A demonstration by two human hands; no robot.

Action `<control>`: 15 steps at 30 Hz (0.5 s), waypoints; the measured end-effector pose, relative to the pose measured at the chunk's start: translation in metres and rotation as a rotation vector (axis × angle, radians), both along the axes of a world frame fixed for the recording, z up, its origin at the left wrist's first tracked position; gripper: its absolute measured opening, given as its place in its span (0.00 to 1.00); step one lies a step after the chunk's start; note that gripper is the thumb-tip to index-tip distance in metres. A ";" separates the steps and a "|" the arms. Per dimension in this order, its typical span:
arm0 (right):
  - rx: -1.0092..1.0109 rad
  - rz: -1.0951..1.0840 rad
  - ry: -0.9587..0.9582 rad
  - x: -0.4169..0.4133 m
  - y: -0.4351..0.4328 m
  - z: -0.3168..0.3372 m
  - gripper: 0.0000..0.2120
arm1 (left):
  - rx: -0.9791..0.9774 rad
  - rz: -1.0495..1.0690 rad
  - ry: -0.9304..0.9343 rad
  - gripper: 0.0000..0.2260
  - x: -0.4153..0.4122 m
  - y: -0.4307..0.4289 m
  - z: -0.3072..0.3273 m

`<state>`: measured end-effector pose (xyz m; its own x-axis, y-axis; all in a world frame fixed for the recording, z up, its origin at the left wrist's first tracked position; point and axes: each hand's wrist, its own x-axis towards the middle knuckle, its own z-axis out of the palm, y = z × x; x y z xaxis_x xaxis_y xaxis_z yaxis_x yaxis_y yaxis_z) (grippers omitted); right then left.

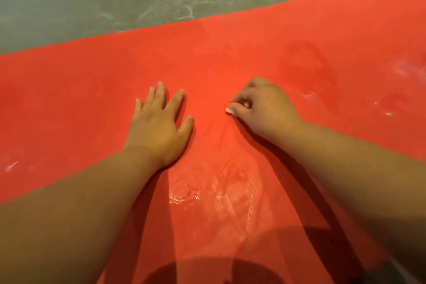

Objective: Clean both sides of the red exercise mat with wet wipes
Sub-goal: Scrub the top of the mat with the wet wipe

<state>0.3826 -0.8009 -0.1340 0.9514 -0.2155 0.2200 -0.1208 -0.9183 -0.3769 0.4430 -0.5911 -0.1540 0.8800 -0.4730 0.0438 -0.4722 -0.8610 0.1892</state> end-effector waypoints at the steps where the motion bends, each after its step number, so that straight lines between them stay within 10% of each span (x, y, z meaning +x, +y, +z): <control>1: -0.033 -0.067 0.005 0.003 -0.014 0.001 0.09 | 0.020 -0.008 0.009 0.27 0.001 0.000 0.000; 10: 0.006 0.162 -0.043 -0.011 0.029 -0.011 0.09 | 0.069 -0.003 0.027 0.27 0.000 0.000 0.001; 15: 0.026 -0.414 -0.070 0.019 -0.057 -0.014 0.10 | 0.052 -0.002 0.034 0.26 0.000 0.000 0.002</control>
<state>0.4013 -0.8575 -0.1483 0.7664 -0.5826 0.2706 -0.4505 -0.7877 -0.4202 0.4430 -0.5915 -0.1520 0.8798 -0.4752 -0.0106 -0.4676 -0.8693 0.1601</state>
